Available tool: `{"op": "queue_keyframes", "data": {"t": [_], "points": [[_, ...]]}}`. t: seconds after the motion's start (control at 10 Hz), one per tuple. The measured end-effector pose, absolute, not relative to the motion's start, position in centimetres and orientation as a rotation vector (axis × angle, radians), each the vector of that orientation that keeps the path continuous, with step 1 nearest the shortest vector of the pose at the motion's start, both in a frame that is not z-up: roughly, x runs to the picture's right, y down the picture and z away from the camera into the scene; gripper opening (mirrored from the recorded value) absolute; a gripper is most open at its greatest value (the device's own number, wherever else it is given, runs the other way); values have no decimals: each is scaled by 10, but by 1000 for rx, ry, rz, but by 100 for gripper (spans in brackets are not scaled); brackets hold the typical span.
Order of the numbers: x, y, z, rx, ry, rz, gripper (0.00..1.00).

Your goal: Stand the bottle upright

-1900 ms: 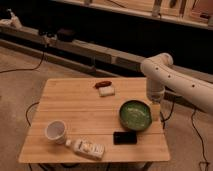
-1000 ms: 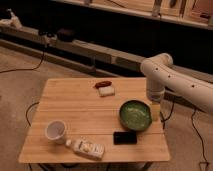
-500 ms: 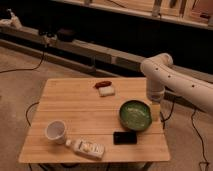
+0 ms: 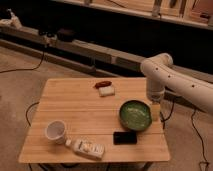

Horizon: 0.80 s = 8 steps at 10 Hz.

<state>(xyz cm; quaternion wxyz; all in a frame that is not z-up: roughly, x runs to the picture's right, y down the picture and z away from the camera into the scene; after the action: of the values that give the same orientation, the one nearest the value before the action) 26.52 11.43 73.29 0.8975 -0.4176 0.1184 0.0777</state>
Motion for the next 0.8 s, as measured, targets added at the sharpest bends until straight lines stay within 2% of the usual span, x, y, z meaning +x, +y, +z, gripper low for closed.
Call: {"op": "queue_keyframes", "data": {"t": [0.4, 0.6, 0.8], "points": [[264, 112, 733, -859, 242, 162, 80], [240, 76, 738, -742, 201, 201, 80], [186, 17, 722, -549, 82, 287, 80]]}}
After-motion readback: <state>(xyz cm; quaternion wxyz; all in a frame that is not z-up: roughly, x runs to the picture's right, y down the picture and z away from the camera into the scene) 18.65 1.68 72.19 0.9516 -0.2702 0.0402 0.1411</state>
